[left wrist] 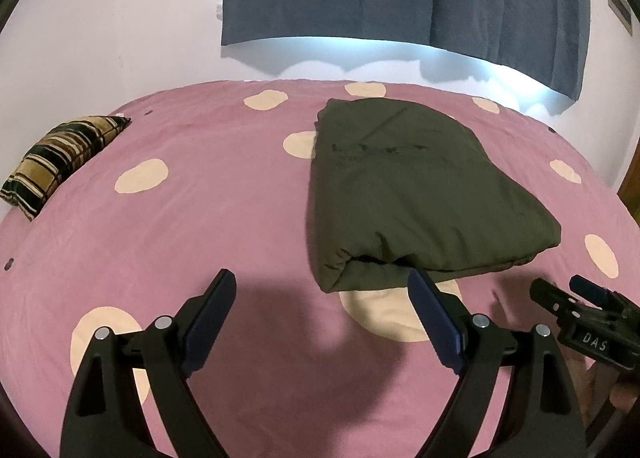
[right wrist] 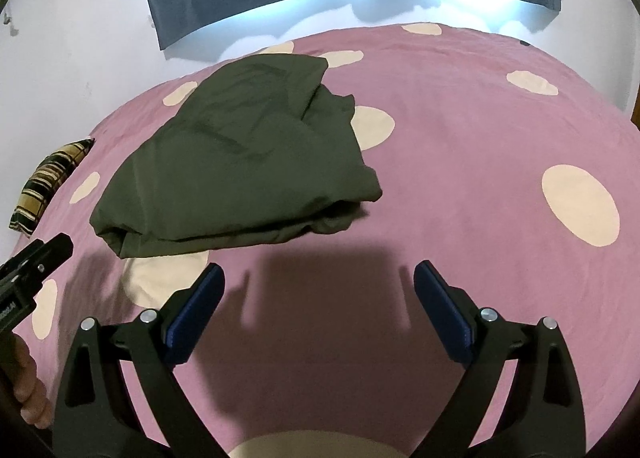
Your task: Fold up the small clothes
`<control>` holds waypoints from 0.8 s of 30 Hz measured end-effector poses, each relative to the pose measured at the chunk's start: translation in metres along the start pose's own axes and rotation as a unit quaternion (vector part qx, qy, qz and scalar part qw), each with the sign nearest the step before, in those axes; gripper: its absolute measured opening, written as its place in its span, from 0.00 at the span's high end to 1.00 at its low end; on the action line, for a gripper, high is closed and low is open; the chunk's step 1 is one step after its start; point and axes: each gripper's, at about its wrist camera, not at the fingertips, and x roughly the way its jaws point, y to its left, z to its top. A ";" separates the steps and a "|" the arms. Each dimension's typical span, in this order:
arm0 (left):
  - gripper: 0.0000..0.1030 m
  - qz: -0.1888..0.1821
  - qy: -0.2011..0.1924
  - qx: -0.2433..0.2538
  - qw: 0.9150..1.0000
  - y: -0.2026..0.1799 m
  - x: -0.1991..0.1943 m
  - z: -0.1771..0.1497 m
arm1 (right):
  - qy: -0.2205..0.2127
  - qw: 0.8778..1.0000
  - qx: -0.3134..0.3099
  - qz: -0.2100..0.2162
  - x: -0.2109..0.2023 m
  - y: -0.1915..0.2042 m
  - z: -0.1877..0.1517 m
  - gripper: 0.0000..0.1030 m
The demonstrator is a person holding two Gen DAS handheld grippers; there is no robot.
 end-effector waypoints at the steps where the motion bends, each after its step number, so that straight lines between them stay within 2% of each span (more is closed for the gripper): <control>1: 0.16 0.000 0.000 -0.001 1.000 -0.001 0.000 0.000 | 0.000 1.000 0.000 0.000 -0.001 0.001 -0.001 0.07; 24: 0.16 0.013 -0.016 0.010 1.000 -0.006 -0.007 -0.003 | 0.016 1.000 0.002 0.002 0.000 0.005 -0.007 0.07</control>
